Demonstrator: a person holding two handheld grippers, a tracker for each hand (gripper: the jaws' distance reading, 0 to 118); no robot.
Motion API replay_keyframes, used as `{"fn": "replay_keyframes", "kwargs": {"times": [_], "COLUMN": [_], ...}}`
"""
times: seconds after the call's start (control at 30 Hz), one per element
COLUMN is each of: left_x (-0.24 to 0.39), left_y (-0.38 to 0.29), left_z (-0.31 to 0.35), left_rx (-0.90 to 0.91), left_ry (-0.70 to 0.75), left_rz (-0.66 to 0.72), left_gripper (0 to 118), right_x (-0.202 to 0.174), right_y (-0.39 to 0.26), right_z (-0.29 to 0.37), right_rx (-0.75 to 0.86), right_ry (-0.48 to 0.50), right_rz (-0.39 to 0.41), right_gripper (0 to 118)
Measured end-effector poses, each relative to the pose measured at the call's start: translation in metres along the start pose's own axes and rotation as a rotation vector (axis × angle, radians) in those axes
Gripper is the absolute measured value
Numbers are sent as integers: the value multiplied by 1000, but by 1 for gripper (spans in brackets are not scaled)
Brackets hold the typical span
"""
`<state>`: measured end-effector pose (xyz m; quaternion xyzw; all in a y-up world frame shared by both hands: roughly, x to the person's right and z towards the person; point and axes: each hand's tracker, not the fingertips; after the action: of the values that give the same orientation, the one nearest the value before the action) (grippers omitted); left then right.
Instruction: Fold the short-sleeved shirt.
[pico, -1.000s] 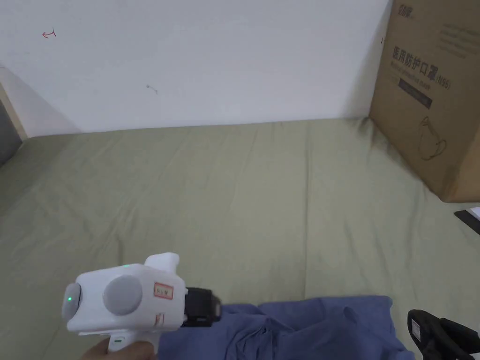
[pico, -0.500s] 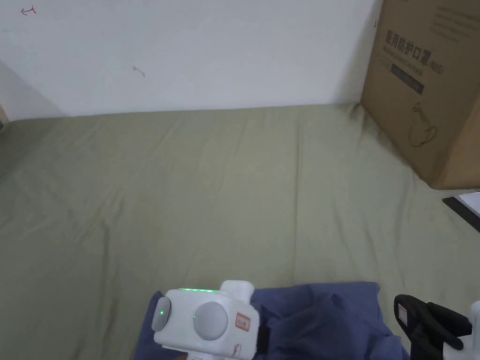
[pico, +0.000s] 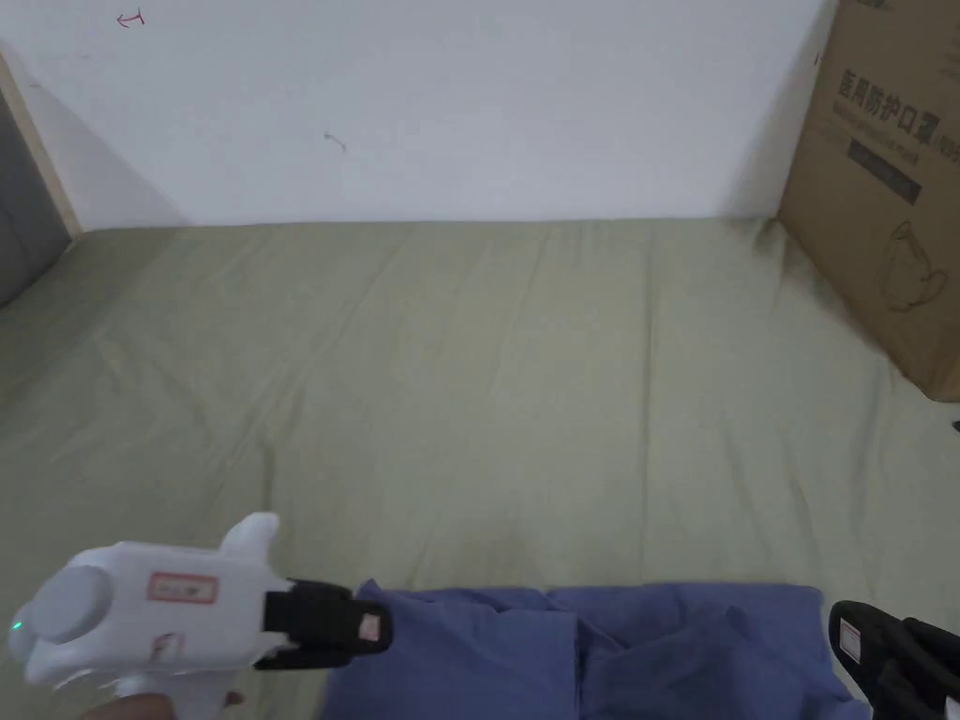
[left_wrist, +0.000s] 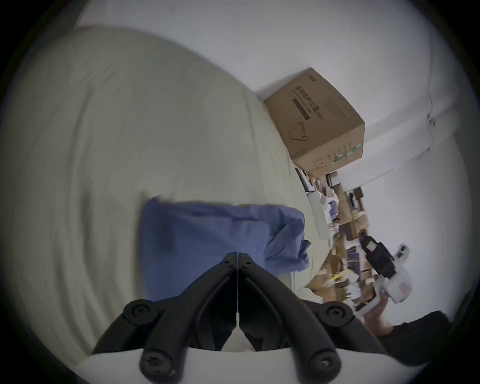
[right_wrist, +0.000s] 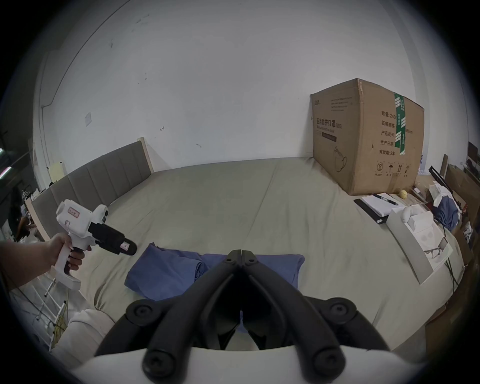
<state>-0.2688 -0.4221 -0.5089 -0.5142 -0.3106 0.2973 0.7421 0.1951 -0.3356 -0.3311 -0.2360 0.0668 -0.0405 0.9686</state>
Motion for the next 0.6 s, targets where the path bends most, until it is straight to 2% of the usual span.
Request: {"fn": "replay_keyframes", "kwargs": {"times": [0.03, 0.1, 0.13, 0.2, 0.33, 0.4, 0.47, 0.5, 0.57, 0.6], "left_x": [-20, -48, -60, -79, -93, -106, -89, -83, -75, -77], "left_y": [-1, -4, -4, -5, -5, 6, 9, 7, 7, 6], "left_z": [6, 7, 4, -4, -51, -60, -79, -85, -90, -99], "left_rx": [-8, -24, -36, -10, -82, -87, -76, -74, -44, -40], "left_ry": [-47, -134, -157, -231, -332, -417, -388, -341, -199, 13], "left_rz": [46, 147, 188, 231, 335, 304, 214, 205, 168, 156], "left_gripper": [12, 88, 117, 118, 118, 118, 114, 99, 5, 5], "right_x": [-4, -10, -12, -15, -17, -19, -20, -21, -24, -25], "right_y": [0, 1, 2, 4, 11, 13, 13, 13, 11, 10], "right_z": [-2, -6, -9, -14, -22, -25, -29, -30, -34, -35], "right_rx": [-6, -21, -28, -31, -43, -53, -64, -69, -76, -79], "right_ry": [4, 10, 17, 21, 2, -10, -18, -20, -20, -18], "right_rz": [3, 13, 18, 15, -3, 3, 12, 15, 18, 18], "right_gripper": [0, 0, 0, 0, 0, 0, 0, 0, 0, 0]}}
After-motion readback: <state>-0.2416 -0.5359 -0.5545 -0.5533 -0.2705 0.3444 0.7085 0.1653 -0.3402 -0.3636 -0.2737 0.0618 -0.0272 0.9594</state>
